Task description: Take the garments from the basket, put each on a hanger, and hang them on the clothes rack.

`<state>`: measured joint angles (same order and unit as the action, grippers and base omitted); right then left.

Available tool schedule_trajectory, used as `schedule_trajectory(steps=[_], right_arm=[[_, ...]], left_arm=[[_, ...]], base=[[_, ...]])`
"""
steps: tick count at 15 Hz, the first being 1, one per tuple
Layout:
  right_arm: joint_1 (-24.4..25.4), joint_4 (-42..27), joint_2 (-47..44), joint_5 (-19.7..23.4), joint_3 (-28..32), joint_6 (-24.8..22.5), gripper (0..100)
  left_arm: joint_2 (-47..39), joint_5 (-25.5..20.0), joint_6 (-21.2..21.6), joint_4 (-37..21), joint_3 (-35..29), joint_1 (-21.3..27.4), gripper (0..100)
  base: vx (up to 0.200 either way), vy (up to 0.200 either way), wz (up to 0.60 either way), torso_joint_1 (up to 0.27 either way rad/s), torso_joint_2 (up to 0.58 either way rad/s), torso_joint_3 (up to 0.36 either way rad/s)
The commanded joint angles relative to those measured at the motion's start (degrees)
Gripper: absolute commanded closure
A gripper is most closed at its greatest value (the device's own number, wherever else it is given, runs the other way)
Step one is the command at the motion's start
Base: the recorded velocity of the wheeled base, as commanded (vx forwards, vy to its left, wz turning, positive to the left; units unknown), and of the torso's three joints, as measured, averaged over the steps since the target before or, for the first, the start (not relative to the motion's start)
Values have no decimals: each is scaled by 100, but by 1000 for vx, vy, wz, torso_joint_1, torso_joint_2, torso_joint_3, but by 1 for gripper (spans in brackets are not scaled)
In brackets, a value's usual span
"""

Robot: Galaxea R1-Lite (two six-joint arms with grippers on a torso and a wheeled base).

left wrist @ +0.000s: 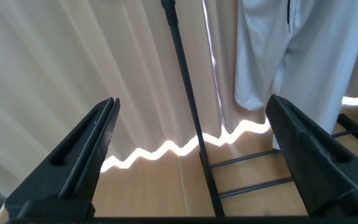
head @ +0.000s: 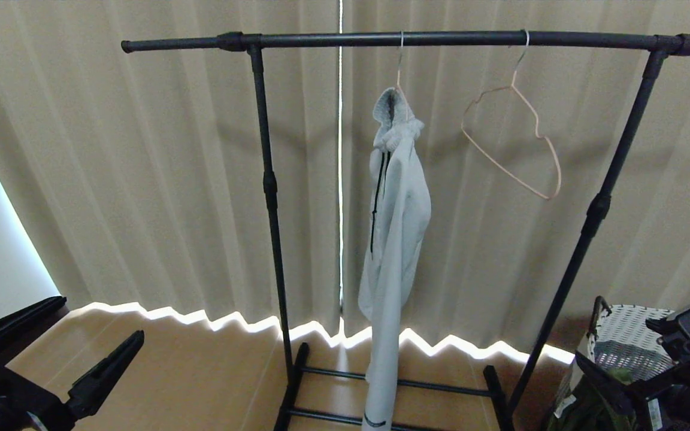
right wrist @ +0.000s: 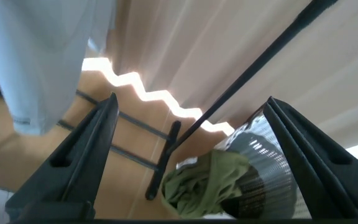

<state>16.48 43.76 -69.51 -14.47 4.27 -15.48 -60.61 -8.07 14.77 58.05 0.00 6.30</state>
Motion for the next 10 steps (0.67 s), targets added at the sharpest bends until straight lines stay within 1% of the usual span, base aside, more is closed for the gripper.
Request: schedule_trajectory(steps=[1, 4, 5, 8, 10], right_arm=[[4, 36, 34, 6, -22, -7, 0], [4, 9, 96, 6, -101, -7, 0], [4, 18, 113, -3, -348, -7, 0], [-5, -87, 430, -12, -418, -16, 0], [-224, -96, 535, -73, -418, -25, 0]], left_arm=[[67, -10, -10, -4, 0, 3, 0], [23, -2, -10, 4, 0, 3, 0], [85, -2, 8, -4, 0, -6, 0], [-12, -2, 8, -22, 0, -33, 0], [-118, -10, -1, -22, 0, -33, 0]], base=[[0, 0, 0, -188, 447, 266], [0, 0, 0, -181, 450, 272], [0, 0, 0, -139, 359, 207], [0, 0, 0, -45, 134, 74], [0, 0, 0, 0, 0, 0]])
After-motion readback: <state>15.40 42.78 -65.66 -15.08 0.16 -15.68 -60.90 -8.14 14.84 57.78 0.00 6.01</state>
